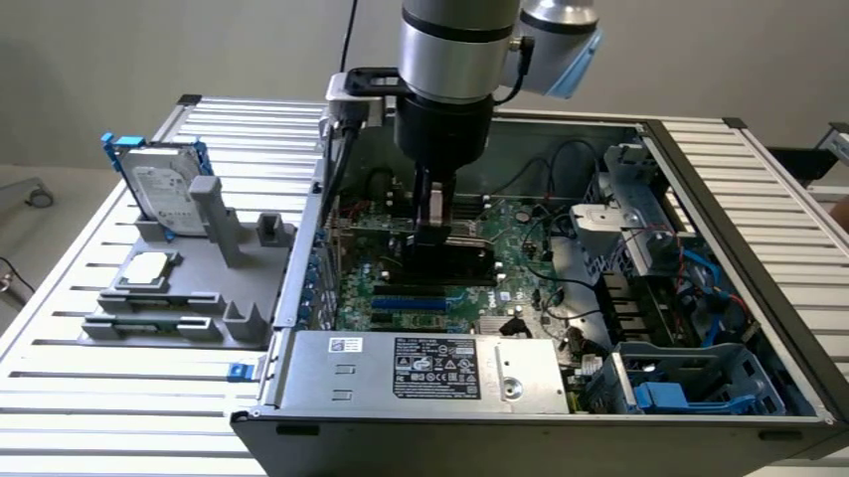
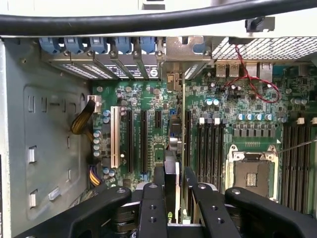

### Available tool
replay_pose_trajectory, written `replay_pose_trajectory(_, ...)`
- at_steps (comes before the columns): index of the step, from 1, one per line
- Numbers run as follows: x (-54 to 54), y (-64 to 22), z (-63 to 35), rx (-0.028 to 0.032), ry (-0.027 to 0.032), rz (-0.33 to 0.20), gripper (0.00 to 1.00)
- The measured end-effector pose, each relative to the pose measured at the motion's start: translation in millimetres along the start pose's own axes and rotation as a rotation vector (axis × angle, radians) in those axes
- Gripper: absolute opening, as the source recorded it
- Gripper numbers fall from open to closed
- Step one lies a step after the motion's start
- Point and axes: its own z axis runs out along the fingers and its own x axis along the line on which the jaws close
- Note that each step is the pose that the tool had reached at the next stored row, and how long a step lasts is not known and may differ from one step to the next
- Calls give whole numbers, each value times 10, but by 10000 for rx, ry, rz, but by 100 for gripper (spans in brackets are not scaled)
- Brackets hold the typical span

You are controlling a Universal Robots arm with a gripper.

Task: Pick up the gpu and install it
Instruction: 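Insert the gpu into the slot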

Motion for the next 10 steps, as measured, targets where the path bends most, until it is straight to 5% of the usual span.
replay_pose_trajectory(4, 0, 23, 74, 97, -1, 1, 26)
replay_pose_trajectory(10, 2, 36, 181, 107, -1, 0, 26)
